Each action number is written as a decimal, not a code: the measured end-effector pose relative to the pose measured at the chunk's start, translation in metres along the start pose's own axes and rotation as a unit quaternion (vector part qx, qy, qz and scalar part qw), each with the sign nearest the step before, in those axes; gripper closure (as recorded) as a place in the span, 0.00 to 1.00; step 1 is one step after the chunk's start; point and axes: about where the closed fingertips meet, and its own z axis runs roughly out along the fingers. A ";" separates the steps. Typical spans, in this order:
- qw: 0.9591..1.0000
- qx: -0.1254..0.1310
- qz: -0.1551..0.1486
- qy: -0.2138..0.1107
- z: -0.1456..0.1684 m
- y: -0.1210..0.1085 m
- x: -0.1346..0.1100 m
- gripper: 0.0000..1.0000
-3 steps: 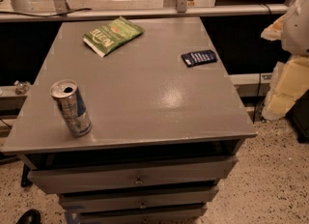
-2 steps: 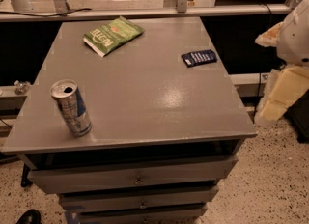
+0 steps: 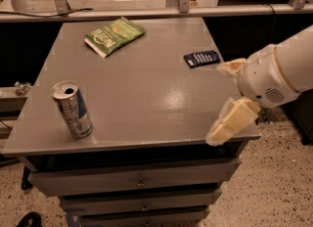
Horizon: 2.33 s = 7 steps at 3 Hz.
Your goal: Knock redbull can over
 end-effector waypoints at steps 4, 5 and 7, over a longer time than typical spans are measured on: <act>0.947 -0.084 0.081 -0.299 0.101 0.064 -0.150 0.00; 0.947 -0.084 0.081 -0.299 0.101 0.064 -0.150 0.00; 0.933 -0.101 0.020 -0.346 0.147 0.058 -0.197 0.00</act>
Offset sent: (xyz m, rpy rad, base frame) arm 0.0089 0.1744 -0.0202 0.7637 0.0615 0.0032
